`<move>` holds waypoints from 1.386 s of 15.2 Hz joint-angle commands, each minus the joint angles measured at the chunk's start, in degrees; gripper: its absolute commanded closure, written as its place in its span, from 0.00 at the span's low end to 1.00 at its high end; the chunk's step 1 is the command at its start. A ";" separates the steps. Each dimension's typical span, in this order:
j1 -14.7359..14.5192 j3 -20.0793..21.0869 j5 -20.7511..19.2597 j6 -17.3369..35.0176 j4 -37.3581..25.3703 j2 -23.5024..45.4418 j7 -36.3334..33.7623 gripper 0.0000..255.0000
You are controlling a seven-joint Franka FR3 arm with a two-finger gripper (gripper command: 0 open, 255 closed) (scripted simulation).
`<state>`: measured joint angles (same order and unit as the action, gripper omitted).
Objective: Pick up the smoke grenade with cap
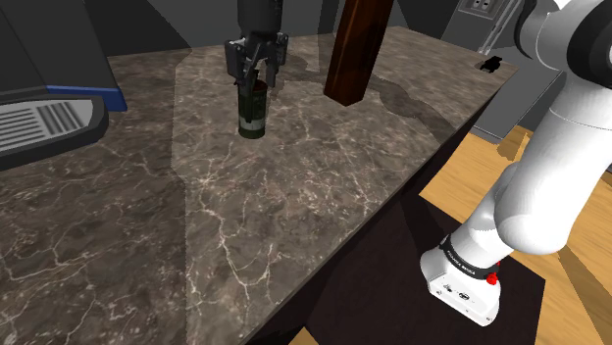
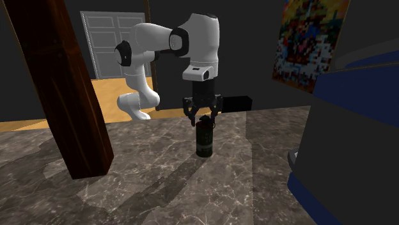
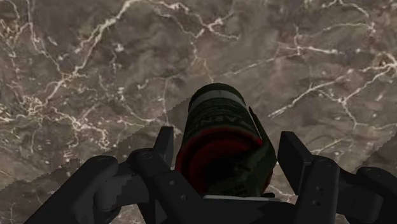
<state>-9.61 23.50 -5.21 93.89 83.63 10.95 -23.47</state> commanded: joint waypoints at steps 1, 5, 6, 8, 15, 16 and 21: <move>0.01 -0.01 -0.01 0.03 0.08 0.04 0.00 1.00; 0.01 -0.01 0.00 -0.02 0.03 0.03 0.02 1.00; 0.02 -0.02 0.00 -0.02 0.03 0.03 0.03 1.00; -0.04 0.01 -0.03 -0.85 -0.85 0.09 0.01 1.00; -0.84 0.21 -0.79 -7.06 -8.77 1.93 -0.23 1.00; -1.00 0.24 -0.95 -8.00 -10.04 2.29 -0.27 1.00; -2.03 0.41 -1.96 -13.02 -17.18 4.56 -0.56 1.00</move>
<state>-11.41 23.88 -6.92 81.98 68.09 14.96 -23.99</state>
